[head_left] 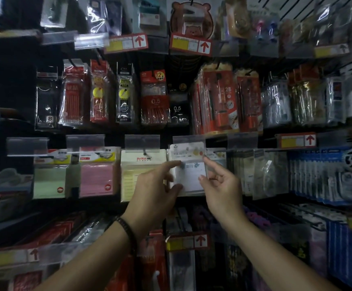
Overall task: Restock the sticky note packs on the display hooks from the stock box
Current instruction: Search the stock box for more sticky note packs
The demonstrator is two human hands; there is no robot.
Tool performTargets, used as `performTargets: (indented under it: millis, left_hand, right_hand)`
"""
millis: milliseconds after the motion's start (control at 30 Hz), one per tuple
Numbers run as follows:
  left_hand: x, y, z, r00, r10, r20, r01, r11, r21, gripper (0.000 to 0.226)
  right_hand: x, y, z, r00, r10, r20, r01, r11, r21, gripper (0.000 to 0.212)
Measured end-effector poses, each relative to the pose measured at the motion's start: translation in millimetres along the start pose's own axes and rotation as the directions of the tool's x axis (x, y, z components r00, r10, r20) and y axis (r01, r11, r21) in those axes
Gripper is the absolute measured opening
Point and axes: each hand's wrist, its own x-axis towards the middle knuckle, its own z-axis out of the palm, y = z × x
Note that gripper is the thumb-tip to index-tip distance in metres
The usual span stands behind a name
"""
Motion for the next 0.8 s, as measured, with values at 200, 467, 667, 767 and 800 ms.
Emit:
performTargets:
  millis: [200, 467, 667, 767, 800]
  left_hand:
    - [1.0, 5.0, -2.2, 0.999, 0.006, 0.052, -0.007, 1.000, 0.014, 0.065]
    - [13.4, 0.4, 10.9, 0.986, -0.042, 0.159, 0.013, 0.984, 0.178, 0.068]
    - [24.7, 5.2, 19.4, 0.975, -0.080, 0.208, 0.018, 0.959, 0.284, 0.064]
    - [26.6, 6.7, 20.5, 0.973, -0.095, 0.211, 0.024, 0.948, 0.316, 0.061]
    - [25.2, 6.4, 19.8, 0.971, -0.100, 0.218, 0.027, 0.949, 0.313, 0.061]
  right_hand:
    - [3.1, 0.6, -5.0, 1.000, -0.011, 0.017, 0.013, 0.996, -0.087, 0.053]
    - [11.1, -3.5, -1.2, 0.999, -0.033, 0.042, 0.047, 0.917, -0.396, 0.053]
    - [19.8, -1.1, 7.1, 0.992, -0.039, 0.119, 0.106, 0.771, -0.628, 0.060]
    - [21.4, -2.9, 5.8, 0.991, -0.015, 0.130, 0.104, 0.692, -0.714, 0.063]
    - [20.8, -3.2, 4.4, 0.990, -0.011, 0.137, 0.108, 0.678, -0.727, 0.064]
